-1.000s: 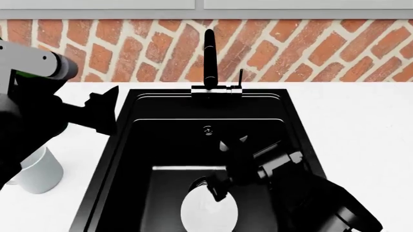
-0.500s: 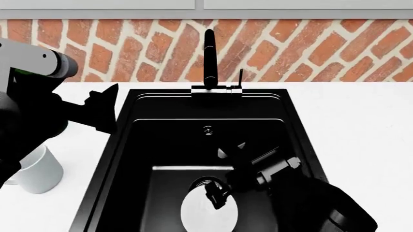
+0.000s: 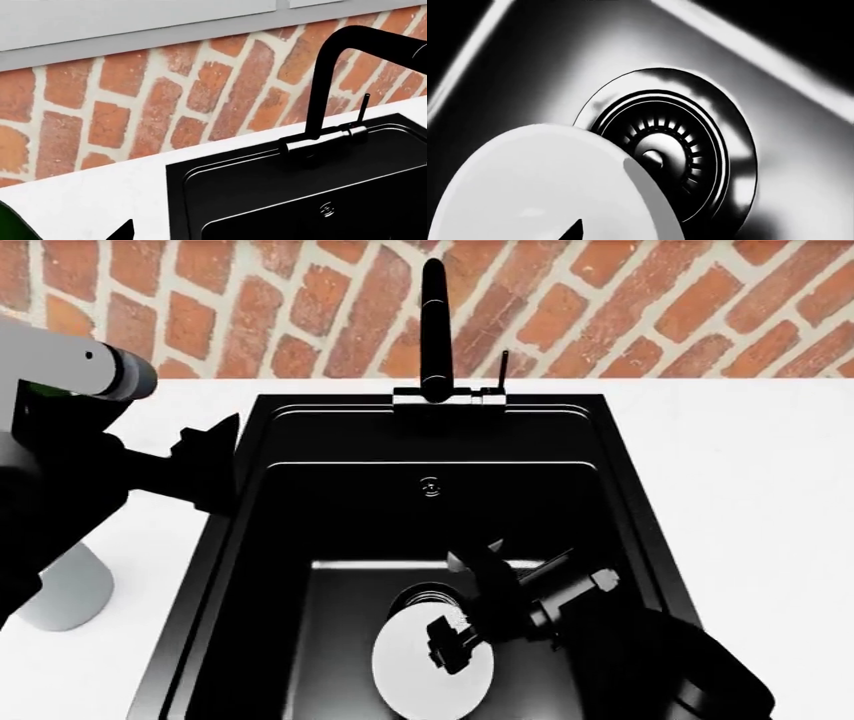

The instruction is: Pick the cup and bowl from the sink and place them on the counter for drying.

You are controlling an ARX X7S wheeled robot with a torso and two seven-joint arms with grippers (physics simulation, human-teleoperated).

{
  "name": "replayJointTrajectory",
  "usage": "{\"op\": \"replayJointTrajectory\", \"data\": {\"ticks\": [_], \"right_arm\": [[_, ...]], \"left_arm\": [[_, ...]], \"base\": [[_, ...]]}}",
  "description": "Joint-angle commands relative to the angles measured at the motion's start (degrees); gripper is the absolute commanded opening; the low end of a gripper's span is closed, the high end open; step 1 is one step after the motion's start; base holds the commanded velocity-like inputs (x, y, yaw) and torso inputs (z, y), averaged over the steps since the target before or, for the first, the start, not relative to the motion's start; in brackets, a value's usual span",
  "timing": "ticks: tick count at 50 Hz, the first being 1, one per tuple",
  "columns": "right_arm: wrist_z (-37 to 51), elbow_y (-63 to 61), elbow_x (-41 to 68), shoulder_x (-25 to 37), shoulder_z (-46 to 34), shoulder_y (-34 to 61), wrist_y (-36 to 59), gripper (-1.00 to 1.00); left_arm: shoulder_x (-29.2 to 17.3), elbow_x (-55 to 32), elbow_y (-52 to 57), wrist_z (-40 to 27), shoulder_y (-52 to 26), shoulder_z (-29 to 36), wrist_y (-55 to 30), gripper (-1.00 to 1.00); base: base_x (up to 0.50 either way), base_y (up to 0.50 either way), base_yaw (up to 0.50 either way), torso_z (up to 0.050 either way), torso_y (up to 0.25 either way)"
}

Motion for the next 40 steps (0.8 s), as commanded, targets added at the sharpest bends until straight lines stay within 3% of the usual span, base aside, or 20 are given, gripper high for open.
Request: {"op": "replayJointTrajectory", "data": {"ticks": [1, 14, 23, 40], "right_arm": [[-0.17, -0.12, 1.14, -0.45, -1.60, 0.11, -2.10, -1.00], [-1.02, -0.51, 1.62, 0.28, -0.97, 1.08, -3.12, -1.00], [8.91, -19.43, 5.48, 9.40, 1.52, 0.08, 1.93, -1.00], [19.01, -36.54, 11.79, 18.32, 5.45, 0.00, 8.74, -1.00]], "left_arm": [[-0.39, -0.05, -0.65, -0.03, 1.10, -1.16, 1.07, 1.00], [0.82, -0.53, -1.63, -1.91, 0.46, 0.01, 1.23, 1.00], [0.53, -1.68, -2.60, -3.41, 1.74, -1.01, 2.29, 1.00], [-0.02, -0.34, -1.37, -0.44, 4.58, -2.76, 4.41, 1.00]], "base": [[0.00, 0.00, 0.00, 0.000, 0.000], [0.00, 0.00, 0.00, 0.000, 0.000], [0.00, 0.00, 0.00, 0.000, 0.000], [0.00, 0.00, 0.00, 0.000, 0.000]]}}
